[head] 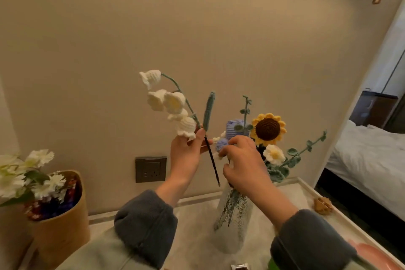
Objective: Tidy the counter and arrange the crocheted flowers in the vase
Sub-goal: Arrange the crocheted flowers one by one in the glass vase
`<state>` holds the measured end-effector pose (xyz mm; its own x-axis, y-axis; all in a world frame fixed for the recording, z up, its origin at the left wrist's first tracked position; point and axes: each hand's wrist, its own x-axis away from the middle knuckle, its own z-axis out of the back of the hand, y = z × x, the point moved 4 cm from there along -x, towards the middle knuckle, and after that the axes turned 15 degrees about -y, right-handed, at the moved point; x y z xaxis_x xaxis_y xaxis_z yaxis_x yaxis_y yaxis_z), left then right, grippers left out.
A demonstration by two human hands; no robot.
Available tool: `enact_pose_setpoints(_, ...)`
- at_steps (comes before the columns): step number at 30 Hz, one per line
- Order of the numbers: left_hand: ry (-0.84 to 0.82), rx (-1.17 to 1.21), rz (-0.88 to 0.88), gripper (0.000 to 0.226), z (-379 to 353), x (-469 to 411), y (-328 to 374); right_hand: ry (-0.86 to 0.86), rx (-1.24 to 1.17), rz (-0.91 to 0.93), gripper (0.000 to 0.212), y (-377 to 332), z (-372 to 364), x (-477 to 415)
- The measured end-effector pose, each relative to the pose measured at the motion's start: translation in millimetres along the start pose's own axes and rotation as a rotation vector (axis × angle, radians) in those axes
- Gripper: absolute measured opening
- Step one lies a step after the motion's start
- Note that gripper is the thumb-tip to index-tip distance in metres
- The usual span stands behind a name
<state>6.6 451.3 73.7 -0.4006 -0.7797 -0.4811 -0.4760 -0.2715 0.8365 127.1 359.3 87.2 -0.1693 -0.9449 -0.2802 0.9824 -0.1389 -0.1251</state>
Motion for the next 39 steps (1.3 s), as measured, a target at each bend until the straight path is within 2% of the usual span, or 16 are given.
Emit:
enact_pose_setpoints(5,-0.017,0.097,-0.094,0.016,-4.5,-13.9,-2.0,0.031,-0.063,0.041,0.041,0.9,2.1,-1.1)
enact_pose_setpoints(17,-0.065,0.132,-0.101,0.012,-22.8,-9.8,-2.4,0.04,-0.252,0.059,0.036,17.5,8.6,8.6)
enact_pose_setpoints(21,-0.087,0.099,-0.106,0.019,-31.1,-3.9,2.1,0.038,-0.29,0.08,0.035,18.5,7.6,10.5)
enact_pose_setpoints(27,-0.113,-0.119,-0.115,0.009,-42.2,8.7,-4.5,0.045,-0.327,0.144,0.045,16.2,11.7,17.5)
enact_pose_setpoints(30,-0.131,-0.11,-0.121,0.008,-43.7,11.9,-4.6,0.047,-0.353,0.147,0.05,17.0,13.7,21.1)
enact_pose_setpoints(34,-0.247,-0.1,-0.139,0.029,-47.0,14.9,0.7,0.046,-0.407,0.084,0.052,22.0,15.1,23.6)
enact_pose_setpoints(37,-0.284,-0.077,-0.157,0.011,-48.9,16.7,2.9,0.041,-0.409,0.075,0.056,21.7,16.4,24.8)
enact_pose_setpoints(39,-0.279,-0.09,-0.178,0.012,-48.1,15.6,3.4,0.039,-0.412,0.077,0.059,21.0,16.5,25.6)
